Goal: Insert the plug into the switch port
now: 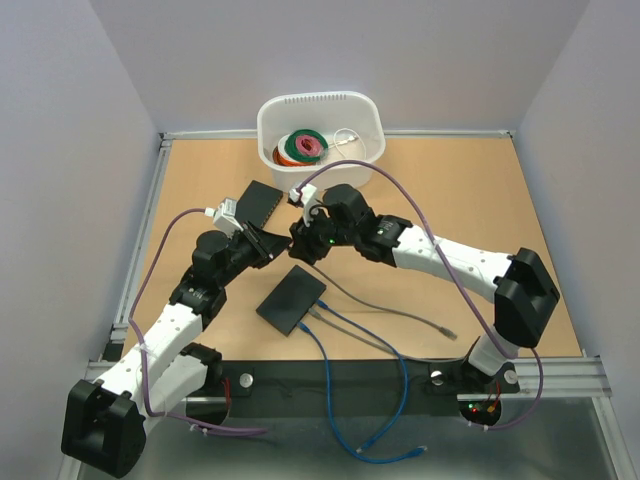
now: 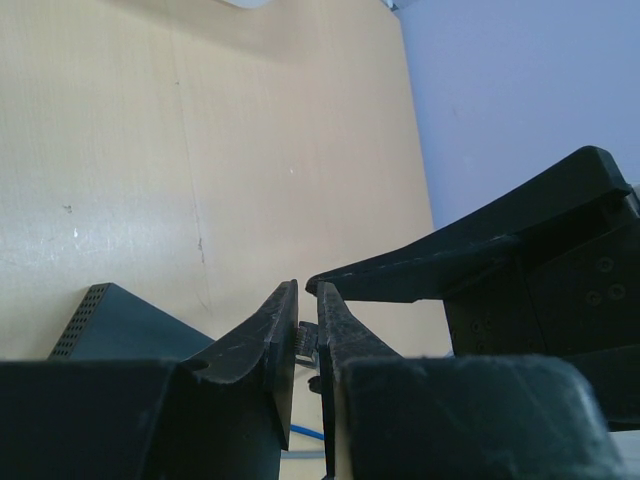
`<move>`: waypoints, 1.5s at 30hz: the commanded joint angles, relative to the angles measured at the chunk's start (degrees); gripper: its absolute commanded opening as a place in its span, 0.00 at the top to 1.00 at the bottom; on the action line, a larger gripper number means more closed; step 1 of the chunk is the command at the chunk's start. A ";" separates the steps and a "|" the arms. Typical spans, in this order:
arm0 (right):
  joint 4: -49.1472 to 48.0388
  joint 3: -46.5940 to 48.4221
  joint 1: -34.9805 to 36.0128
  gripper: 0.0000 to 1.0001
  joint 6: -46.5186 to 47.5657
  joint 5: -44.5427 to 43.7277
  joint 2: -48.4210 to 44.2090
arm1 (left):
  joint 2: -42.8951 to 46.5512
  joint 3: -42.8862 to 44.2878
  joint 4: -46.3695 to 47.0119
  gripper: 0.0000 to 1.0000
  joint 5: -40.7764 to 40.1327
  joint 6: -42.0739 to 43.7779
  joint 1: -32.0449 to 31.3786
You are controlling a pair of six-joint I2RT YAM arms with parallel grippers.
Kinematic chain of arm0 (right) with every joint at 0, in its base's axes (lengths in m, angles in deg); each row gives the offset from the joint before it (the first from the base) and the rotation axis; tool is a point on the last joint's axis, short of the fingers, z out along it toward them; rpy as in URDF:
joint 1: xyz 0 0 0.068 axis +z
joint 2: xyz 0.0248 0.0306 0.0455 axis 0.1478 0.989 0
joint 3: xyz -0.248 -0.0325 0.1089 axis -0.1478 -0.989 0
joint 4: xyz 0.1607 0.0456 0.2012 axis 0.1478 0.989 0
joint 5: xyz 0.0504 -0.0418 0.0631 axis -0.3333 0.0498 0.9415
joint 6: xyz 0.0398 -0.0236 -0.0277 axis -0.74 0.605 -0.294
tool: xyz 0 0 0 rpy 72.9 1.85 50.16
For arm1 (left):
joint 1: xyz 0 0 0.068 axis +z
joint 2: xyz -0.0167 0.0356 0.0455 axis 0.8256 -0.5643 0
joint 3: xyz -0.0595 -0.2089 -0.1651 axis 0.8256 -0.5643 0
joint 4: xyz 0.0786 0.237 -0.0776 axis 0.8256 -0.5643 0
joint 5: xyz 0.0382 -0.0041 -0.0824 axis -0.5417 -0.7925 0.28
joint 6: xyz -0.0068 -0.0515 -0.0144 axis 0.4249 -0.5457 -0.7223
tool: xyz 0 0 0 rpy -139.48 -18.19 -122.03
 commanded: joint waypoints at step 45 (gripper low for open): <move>-4.25 -0.96 -5.80 1.00 3.93 -5.79 9.87 | -63.27 46.27 1.84 0.47 0.38 16.18 26.65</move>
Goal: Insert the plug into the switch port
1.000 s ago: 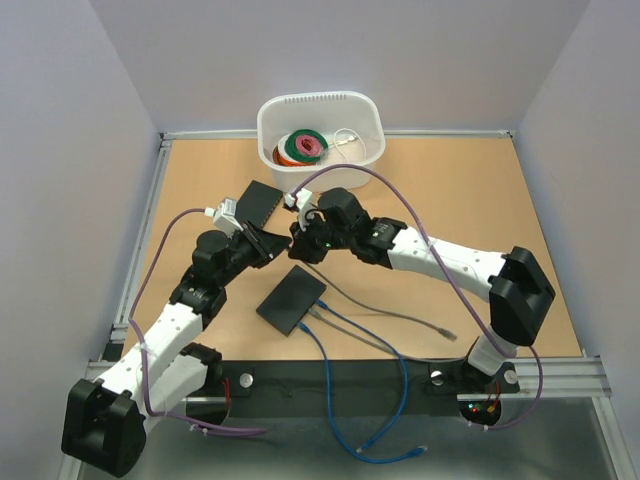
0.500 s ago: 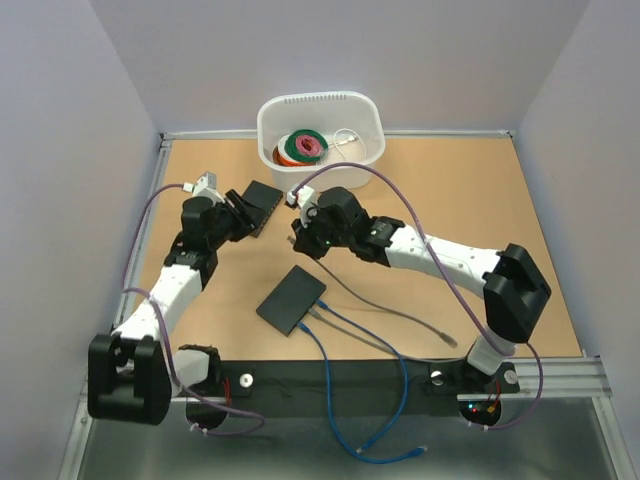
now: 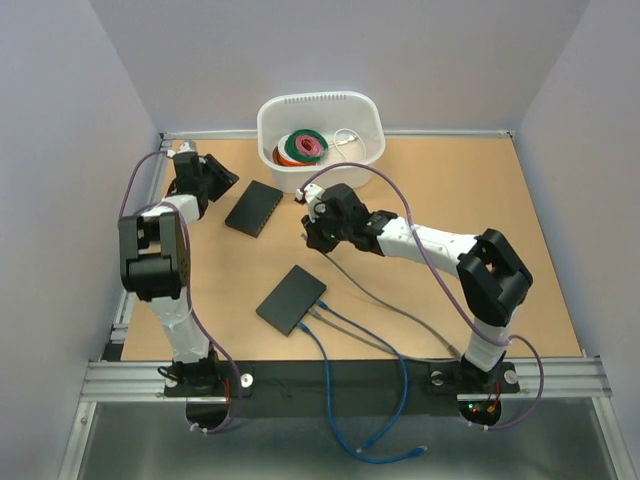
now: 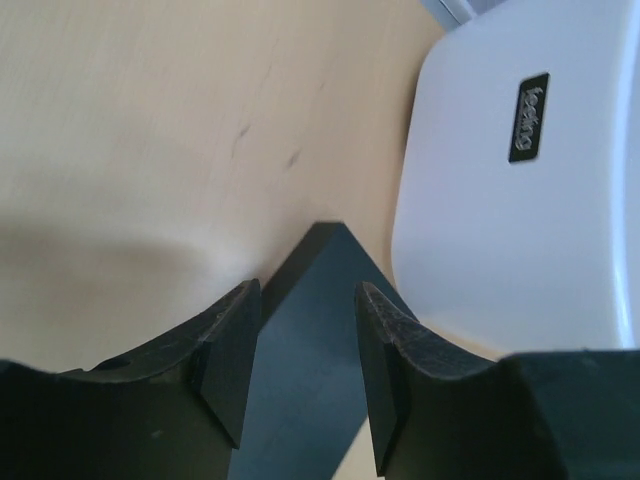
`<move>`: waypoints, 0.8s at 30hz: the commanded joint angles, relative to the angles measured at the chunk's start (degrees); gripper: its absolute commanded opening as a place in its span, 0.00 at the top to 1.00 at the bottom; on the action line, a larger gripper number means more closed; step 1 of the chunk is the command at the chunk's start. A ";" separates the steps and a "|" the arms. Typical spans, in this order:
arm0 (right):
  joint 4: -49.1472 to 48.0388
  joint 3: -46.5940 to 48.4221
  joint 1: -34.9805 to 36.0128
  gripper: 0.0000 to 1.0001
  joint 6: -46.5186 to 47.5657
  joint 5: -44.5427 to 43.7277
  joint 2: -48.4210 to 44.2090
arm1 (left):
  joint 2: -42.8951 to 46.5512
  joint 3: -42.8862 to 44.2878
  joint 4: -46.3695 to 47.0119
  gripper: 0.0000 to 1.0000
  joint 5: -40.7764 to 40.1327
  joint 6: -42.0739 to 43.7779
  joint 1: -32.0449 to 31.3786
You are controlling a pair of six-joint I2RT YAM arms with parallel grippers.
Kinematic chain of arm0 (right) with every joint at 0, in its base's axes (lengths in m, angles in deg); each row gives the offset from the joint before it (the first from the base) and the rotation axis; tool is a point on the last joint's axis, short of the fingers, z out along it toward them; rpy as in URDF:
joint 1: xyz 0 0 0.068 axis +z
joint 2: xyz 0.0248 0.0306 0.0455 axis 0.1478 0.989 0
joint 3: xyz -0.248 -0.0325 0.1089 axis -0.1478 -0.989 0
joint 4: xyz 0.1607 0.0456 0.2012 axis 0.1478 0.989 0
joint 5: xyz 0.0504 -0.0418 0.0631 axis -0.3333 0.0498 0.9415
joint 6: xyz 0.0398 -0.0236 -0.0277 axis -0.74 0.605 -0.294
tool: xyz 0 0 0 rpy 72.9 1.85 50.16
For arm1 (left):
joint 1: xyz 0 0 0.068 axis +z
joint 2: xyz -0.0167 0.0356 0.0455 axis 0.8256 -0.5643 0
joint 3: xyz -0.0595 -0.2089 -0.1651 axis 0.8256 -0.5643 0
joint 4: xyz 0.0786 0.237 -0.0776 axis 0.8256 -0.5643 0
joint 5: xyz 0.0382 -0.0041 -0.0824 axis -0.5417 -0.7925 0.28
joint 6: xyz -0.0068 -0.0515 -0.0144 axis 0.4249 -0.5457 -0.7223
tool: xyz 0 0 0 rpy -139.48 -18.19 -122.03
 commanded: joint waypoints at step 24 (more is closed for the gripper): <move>-3.59 -0.61 -2.07 1.00 -1.12 0.90 2.45 | -3.52 -12.77 14.74 0.49 11.52 -6.61 -4.43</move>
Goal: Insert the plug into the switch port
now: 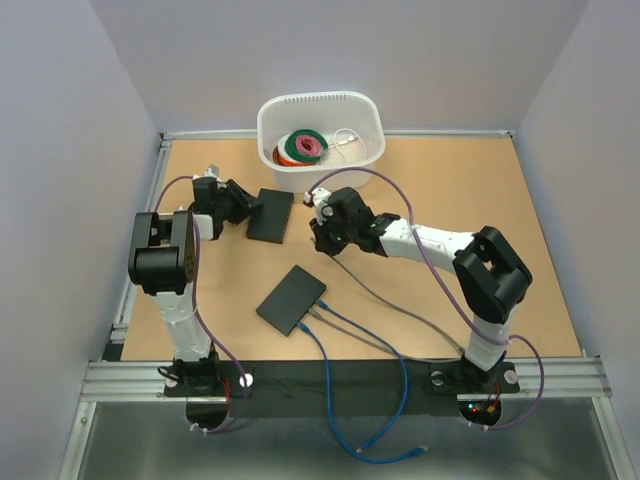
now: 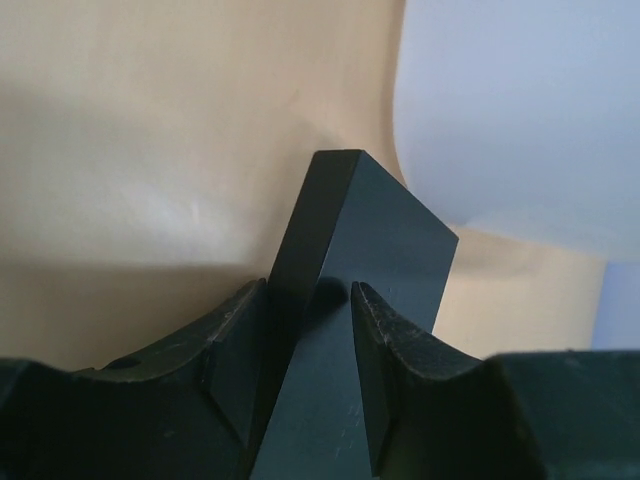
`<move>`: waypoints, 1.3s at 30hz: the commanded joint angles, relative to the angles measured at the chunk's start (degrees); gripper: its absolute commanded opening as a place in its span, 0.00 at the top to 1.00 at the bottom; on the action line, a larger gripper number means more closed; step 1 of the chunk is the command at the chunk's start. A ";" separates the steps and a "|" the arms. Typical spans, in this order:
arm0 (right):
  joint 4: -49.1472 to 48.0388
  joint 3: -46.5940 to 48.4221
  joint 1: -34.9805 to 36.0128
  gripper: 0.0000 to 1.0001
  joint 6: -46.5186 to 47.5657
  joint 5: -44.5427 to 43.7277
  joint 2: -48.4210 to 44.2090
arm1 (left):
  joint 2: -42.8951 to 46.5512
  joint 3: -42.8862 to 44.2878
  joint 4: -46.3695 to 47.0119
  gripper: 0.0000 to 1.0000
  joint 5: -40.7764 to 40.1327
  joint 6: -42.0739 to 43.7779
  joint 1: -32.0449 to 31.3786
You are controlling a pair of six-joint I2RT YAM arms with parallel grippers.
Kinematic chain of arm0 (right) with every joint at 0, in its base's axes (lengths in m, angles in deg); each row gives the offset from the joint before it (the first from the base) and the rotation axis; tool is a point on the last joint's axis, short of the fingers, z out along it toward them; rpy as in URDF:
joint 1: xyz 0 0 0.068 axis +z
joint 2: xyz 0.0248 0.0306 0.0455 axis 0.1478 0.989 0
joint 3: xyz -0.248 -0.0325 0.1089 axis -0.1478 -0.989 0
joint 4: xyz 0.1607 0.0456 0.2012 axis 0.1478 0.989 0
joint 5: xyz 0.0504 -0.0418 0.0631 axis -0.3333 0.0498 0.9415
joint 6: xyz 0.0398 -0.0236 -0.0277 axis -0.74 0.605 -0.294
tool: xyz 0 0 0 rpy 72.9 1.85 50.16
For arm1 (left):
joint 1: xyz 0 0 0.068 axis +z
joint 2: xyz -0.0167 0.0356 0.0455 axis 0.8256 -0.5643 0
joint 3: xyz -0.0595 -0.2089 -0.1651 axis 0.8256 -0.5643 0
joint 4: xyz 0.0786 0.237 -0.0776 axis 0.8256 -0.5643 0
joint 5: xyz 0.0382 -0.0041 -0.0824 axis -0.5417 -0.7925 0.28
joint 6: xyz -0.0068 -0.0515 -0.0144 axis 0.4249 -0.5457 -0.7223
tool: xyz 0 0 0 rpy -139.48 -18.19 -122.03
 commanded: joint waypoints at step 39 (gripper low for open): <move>11.35 24.99 -0.88 0.99 5.25 4.09 22.38 | -3.68 4.83 2.50 0.52 8.89 5.13 -9.65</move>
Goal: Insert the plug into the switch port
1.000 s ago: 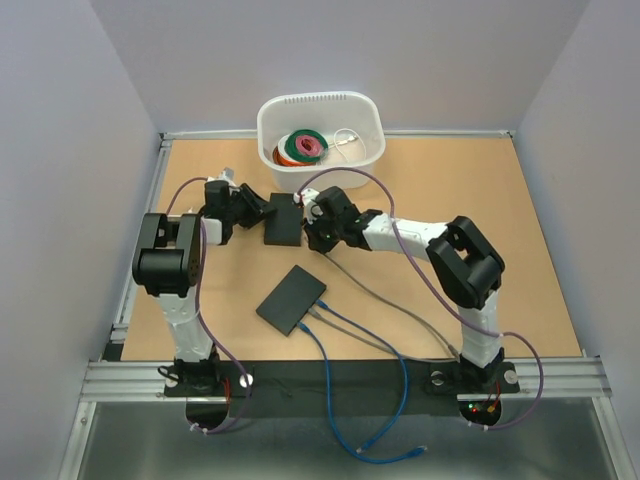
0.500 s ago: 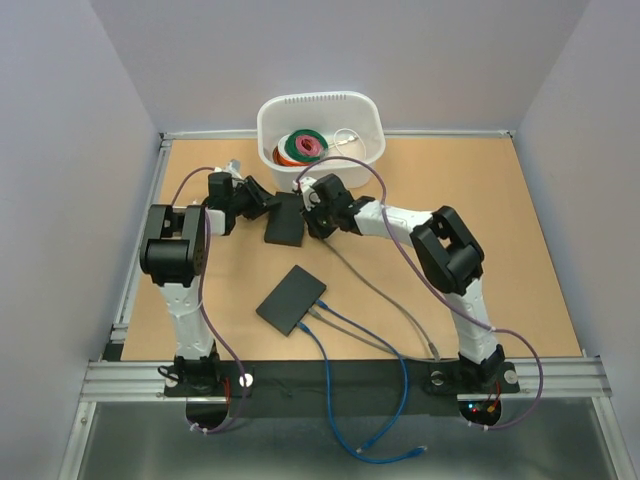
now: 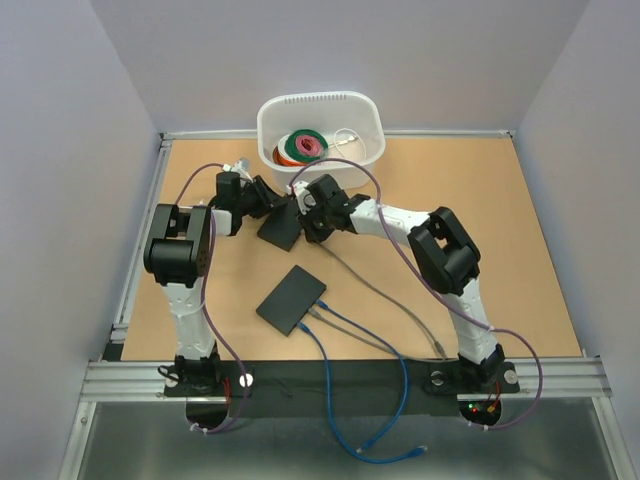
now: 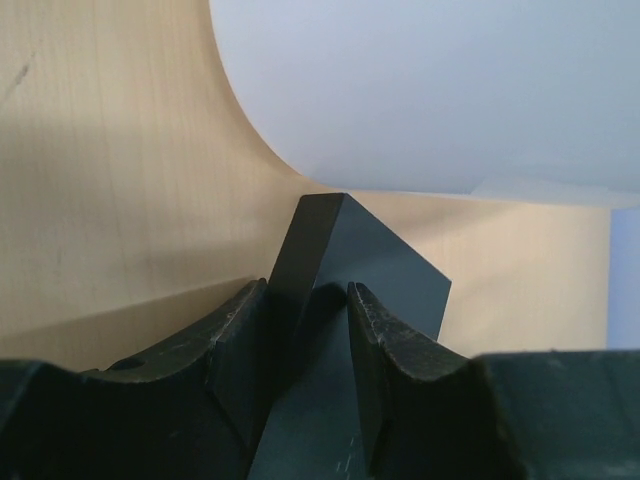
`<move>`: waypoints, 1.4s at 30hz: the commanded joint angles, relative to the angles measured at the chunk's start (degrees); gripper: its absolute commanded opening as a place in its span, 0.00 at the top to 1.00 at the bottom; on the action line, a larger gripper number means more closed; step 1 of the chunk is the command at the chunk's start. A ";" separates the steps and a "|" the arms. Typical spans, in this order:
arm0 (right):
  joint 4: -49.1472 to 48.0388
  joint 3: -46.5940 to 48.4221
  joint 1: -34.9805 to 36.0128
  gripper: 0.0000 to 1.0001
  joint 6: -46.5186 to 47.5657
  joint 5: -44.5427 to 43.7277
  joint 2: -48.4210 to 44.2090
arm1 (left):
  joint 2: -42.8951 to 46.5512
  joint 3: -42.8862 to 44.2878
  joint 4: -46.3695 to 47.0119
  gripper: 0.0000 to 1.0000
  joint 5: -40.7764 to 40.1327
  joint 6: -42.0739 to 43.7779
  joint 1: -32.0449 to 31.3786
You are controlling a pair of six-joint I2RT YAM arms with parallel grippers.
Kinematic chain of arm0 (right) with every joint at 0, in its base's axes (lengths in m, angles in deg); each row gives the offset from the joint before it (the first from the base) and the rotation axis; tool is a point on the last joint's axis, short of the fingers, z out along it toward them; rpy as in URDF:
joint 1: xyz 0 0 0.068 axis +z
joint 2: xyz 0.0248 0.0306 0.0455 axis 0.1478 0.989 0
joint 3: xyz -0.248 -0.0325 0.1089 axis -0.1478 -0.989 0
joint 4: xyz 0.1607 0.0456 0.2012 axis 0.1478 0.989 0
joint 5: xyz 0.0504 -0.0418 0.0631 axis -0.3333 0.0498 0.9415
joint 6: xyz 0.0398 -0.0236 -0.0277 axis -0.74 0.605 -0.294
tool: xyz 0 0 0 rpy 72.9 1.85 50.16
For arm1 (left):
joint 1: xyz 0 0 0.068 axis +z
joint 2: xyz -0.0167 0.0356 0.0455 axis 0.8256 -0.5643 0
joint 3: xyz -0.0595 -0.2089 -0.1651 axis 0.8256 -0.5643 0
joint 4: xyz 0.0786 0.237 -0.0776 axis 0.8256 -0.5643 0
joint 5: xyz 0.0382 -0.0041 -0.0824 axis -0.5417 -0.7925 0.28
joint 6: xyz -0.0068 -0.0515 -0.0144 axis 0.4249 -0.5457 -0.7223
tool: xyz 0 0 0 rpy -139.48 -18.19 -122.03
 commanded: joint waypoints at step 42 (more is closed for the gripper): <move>15.96 6.63 3.86 0.99 -0.81 -1.33 3.33 | 3.68 -1.28 -5.00 0.52 -0.17 2.81 -0.55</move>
